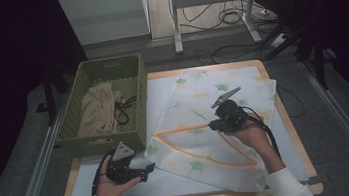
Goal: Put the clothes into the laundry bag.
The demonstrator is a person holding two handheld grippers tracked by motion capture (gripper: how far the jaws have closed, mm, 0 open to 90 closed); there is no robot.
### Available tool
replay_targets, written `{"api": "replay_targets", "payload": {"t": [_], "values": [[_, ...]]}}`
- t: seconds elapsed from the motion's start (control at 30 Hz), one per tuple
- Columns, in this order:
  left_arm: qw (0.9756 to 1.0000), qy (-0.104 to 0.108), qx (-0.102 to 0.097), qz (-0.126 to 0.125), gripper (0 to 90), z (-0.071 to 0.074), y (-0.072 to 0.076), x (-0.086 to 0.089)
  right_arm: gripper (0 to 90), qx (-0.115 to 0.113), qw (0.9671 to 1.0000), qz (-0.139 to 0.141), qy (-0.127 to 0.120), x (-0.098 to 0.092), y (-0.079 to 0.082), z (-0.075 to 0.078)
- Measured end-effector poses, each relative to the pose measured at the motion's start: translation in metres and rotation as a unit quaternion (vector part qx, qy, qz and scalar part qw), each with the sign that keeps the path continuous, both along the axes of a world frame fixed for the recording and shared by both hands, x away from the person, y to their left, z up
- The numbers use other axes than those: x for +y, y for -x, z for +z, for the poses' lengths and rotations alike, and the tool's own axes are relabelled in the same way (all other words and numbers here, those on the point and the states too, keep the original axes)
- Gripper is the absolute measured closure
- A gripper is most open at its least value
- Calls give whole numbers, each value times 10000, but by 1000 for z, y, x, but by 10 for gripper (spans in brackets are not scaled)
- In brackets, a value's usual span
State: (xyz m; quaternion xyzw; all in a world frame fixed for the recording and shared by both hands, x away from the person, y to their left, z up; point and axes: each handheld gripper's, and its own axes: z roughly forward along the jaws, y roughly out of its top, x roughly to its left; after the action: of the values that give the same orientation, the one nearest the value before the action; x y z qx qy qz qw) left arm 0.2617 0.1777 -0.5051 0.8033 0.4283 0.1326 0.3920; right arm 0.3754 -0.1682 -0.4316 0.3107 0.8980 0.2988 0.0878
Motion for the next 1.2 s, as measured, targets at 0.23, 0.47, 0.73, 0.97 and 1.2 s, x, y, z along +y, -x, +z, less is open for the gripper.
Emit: {"api": "replay_targets", "payload": {"t": [0.23, 0.47, 0.73, 0.97, 1.2], "values": [[10000, 26, -30, 19, 148, 0, 0, 1, 856, 38, 10000, 14, -18, 0, -2, 1], [10000, 52, -19, 63, 153, 1, 0, 2, 856, 0, 10000, -4, -45, -1, 0, 6], [10000, 36, 66, -56, 146, 0, 3, -1, 856, -125, 9997, -44, -185, -6, 1, 15], [9999, 23, 90, -89, 143, -1, 4, -3, 860, -210, 9994, -73, -255, -8, 2, 22], [9999, -10, 115, -104, 145, -2, 4, -3, 861, -259, 9992, -69, -300, -9, 2, 27]]}}
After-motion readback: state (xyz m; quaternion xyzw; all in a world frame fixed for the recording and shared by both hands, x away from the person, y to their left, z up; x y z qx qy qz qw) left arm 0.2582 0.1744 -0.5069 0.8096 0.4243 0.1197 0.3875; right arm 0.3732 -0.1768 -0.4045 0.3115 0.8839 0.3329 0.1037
